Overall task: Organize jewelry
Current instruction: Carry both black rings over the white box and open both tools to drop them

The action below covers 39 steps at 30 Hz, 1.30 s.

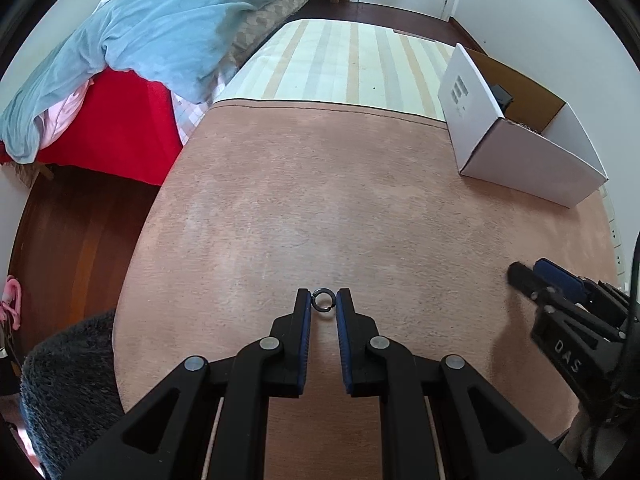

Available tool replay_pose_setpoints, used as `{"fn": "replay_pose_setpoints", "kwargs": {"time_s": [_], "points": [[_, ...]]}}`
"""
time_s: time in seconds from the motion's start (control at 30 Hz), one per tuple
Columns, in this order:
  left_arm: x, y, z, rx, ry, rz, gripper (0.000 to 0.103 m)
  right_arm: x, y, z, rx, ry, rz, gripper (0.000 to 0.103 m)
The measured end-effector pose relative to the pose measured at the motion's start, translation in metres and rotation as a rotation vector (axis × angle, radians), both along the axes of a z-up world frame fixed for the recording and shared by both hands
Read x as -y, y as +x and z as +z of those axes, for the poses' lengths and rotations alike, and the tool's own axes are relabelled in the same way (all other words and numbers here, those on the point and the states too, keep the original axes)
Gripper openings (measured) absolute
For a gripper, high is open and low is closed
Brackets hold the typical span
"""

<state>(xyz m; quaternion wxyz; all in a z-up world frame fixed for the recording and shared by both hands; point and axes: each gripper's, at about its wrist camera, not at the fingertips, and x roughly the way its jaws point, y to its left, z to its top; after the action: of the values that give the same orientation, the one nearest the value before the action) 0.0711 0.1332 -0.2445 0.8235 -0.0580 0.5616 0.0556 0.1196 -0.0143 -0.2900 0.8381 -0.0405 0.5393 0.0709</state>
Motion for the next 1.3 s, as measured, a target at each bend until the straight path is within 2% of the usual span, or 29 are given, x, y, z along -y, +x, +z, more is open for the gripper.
{"fn": "replay_pose_setpoints", "kwargs": {"time_s": [0.03,0.17,0.3,0.43,0.57,0.73,0.8,0.97,1.1,1.3], "points": [[0.000,-0.001,0.000,0.000,-0.001,0.000,0.010,0.000,-0.001,0.000,0.008,-0.015,0.003,0.013],[-0.001,0.001,0.000,0.001,-0.006,-0.004,0.010,0.003,-0.001,0.001,0.020,-0.006,0.004,0.013],[0.007,0.001,0.008,0.013,-0.018,-0.016,0.010,0.023,-0.008,0.008,0.024,0.046,-0.042,0.013],[0.022,0.006,0.025,0.044,-0.033,-0.048,0.010,0.047,-0.011,0.029,0.051,0.100,-0.090,0.013],[0.044,0.020,0.047,0.085,-0.058,-0.090,0.010,0.082,-0.007,0.063,0.103,0.144,-0.143,0.013],[0.073,0.053,0.076,0.129,-0.095,-0.149,0.010,0.110,0.016,0.100,0.145,0.203,-0.172,0.013],[0.084,0.071,0.084,0.129,-0.117,-0.176,0.010,0.115,0.038,0.107,0.140,0.229,-0.174,0.013],[0.104,0.128,0.091,0.094,-0.160,-0.233,0.010,0.127,0.093,0.107,0.076,0.290,-0.162,0.013],[0.114,0.167,0.087,0.064,-0.159,-0.264,0.010,0.131,0.137,0.097,-0.004,0.324,-0.142,0.013],[0.123,0.213,0.074,-0.040,-0.183,-0.284,0.011,0.123,0.179,0.080,-0.107,0.341,-0.124,0.014]]}}
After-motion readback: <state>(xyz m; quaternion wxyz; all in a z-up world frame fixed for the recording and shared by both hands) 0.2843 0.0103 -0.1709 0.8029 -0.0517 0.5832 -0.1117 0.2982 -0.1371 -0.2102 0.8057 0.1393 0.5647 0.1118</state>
